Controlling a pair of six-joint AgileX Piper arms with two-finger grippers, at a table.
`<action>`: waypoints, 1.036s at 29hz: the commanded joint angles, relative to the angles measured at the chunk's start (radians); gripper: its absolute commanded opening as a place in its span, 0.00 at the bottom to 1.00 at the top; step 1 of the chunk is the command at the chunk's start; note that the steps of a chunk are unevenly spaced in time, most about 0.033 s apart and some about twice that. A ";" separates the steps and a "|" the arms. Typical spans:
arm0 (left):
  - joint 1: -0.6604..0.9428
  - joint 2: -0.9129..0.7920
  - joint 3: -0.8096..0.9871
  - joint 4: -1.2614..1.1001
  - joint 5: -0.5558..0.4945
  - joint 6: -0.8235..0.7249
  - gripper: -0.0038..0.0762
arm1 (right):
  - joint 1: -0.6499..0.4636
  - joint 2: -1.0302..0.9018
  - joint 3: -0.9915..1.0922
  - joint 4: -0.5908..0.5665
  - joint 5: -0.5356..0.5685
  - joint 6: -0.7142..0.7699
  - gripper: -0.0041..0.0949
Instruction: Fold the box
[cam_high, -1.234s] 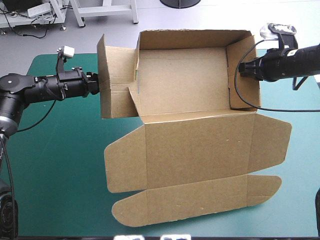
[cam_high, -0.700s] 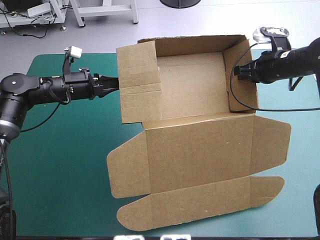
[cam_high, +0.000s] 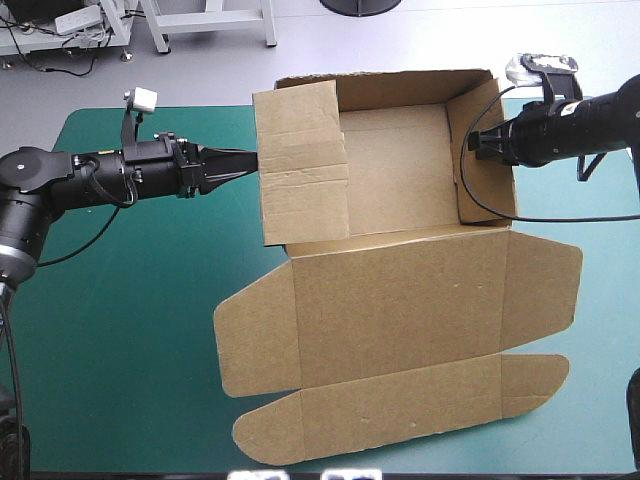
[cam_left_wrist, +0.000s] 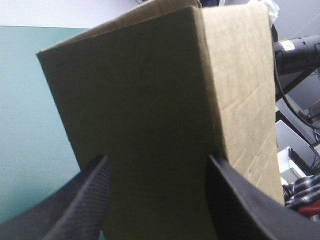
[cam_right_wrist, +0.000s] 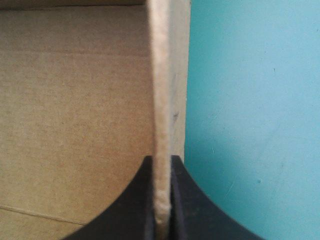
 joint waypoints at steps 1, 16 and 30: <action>-0.018 -0.039 -0.029 -0.091 0.064 -0.007 0.58 | 0.002 -0.021 -0.032 0.047 -0.017 0.014 0.02; -0.036 -0.048 -0.029 -0.076 0.064 -0.007 0.59 | 0.052 -0.011 -0.032 0.045 -0.047 0.042 0.02; -0.036 -0.072 -0.030 0.153 -0.078 -0.118 0.62 | 0.223 -0.008 -0.032 -0.117 -0.114 0.188 0.03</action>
